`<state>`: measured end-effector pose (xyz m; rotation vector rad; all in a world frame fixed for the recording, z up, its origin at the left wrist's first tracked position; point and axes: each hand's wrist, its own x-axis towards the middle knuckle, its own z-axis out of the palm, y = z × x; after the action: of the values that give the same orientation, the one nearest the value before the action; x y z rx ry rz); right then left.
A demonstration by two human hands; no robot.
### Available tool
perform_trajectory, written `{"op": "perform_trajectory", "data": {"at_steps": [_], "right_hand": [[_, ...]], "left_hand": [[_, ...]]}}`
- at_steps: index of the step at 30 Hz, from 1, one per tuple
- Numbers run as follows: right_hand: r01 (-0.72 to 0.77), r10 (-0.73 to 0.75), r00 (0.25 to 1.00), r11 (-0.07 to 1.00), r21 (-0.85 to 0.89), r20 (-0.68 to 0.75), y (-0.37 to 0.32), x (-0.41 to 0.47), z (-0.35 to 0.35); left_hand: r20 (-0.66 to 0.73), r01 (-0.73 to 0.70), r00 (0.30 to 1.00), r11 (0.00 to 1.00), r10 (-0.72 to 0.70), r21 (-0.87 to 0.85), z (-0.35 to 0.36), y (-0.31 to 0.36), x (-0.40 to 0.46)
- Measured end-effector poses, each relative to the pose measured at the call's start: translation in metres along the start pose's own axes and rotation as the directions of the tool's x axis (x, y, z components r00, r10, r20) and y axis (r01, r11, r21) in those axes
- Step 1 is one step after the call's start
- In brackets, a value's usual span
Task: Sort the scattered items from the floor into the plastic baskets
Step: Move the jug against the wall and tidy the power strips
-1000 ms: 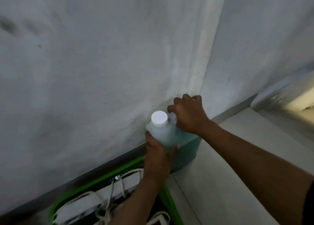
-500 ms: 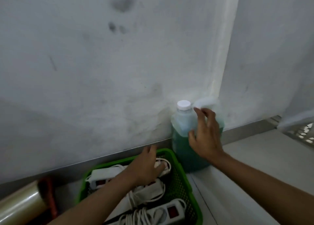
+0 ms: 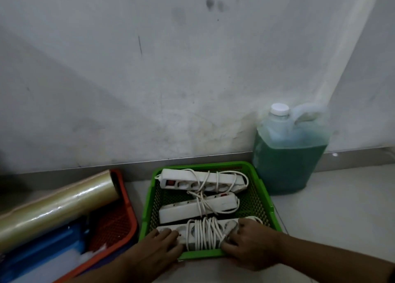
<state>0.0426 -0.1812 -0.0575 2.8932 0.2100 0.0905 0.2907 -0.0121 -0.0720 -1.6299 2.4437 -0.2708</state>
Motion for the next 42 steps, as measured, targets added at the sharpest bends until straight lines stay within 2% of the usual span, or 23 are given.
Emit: {"op": "perform_trajectory", "data": {"at_steps": [3,6,8,10,13,16,19,21,23,24,27,30,33,36,42], "right_hand": [[-0.029,0.028,0.999,0.999,-0.017,-0.035,0.012,0.006,0.003],[-0.083,0.083,0.996,0.997,-0.004,0.023,0.026,0.01,-0.001],[-0.085,0.083,0.996,0.995,0.053,0.04,0.029,0.013,-0.002],[-0.16,0.156,0.987,0.977,0.144,0.036,0.028,0.02,-0.004],[-0.23,0.255,0.953,0.96,0.157,-0.165,0.021,0.064,-0.015],[-0.127,0.196,0.937,0.962,0.241,-0.289,-0.005,0.134,-0.031],[-0.023,0.147,0.923,0.944,0.329,-0.356,-0.039,0.193,-0.039],[0.061,0.052,0.947,0.94,0.337,-0.317,-0.062,0.224,-0.038],[0.119,-0.066,0.981,0.948,0.297,-0.182,-0.083,0.241,-0.033],[0.101,-0.074,0.99,0.964,0.244,-0.116,-0.09,0.245,-0.028],[-0.012,0.012,1.0,0.989,0.148,-0.001,-0.103,0.249,-0.021],[-0.077,0.078,0.997,0.987,0.14,-0.004,-0.104,0.254,-0.015],[-0.075,0.073,0.997,0.983,0.17,0.017,-0.104,0.261,-0.01],[-0.09,0.086,0.996,0.979,0.181,0.033,-0.111,0.268,-0.009],[-0.111,0.102,0.994,0.965,0.238,0.048,-0.125,0.279,-0.015]], "left_hand": [[-0.03,0.061,0.998,0.998,-0.061,-0.007,0.0,-0.011,0.008],[-0.053,0.085,0.995,0.996,-0.083,0.035,-0.002,-0.02,0.015],[-0.063,0.058,0.997,0.995,-0.054,0.075,-0.003,-0.023,0.016],[-0.051,0.047,0.998,0.994,-0.042,0.095,-0.005,-0.025,0.014],[-0.104,0.078,0.992,0.993,-0.068,0.09,-0.012,-0.025,0.008],[-0.155,0.159,0.977,0.983,-0.144,0.09,-0.024,-0.029,-0.019],[-0.141,0.285,0.952,0.955,-0.273,0.078,-0.037,-0.046,-0.074],[-0.054,0.404,0.914,0.914,-0.402,0.03,-0.036,-0.05,-0.126],[0.064,0.474,0.879,0.88,-0.472,-0.017,-0.02,-0.043,-0.173],[0.123,0.502,0.86,0.864,-0.494,-0.038,-0.011,-0.036,-0.191],[0.238,0.619,0.76,0.785,-0.605,0.021,0.023,-0.016,-0.22],[0.188,0.693,0.705,0.721,-0.684,0.027,0.038,-0.019,-0.226],[0.304,0.692,0.678,0.721,-0.67,0.047,0.035,-0.029,-0.225],[0.401,0.652,0.679,0.756,-0.615,0.056,0.021,-0.046,-0.228],[0.43,0.61,0.666,0.777,-0.609,0.155,0.001,-0.081,-0.214]]}}
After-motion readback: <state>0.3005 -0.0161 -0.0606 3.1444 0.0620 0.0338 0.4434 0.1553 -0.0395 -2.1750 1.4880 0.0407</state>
